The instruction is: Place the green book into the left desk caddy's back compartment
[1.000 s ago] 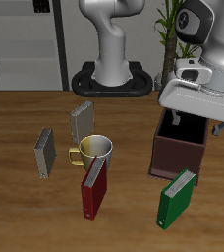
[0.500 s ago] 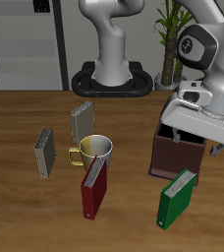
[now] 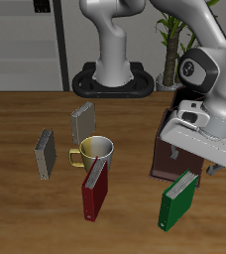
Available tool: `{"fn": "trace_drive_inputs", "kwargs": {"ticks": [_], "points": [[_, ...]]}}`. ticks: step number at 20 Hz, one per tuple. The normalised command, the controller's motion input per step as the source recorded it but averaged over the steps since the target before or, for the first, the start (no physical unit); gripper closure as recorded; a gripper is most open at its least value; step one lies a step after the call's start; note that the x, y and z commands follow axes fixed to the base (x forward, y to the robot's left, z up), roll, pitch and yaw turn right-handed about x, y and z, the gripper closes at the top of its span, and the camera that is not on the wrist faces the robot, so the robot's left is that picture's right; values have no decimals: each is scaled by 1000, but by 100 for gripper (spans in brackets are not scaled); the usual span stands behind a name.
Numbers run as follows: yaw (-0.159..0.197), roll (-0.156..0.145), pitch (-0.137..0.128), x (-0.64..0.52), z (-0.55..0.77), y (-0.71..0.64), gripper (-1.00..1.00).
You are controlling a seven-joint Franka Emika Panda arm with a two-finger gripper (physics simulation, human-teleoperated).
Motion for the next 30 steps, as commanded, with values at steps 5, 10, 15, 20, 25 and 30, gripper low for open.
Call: {"fn": "trace_drive_inputs", "kwargs": {"ticks": [5, 10, 15, 20, 25, 30], "points": [[-23, 12, 45, 144, -241, 34, -100], [-78, 27, 73, 100, -284, -32, -100], [11, -1, 90, 117, -274, -137, 100], [-49, 52, 29, 32, -30, -11, 100], [-4, 27, -67, -14, 219, 42, 100], [-2, 28, -49, -71, 346, 77, 100]]}}
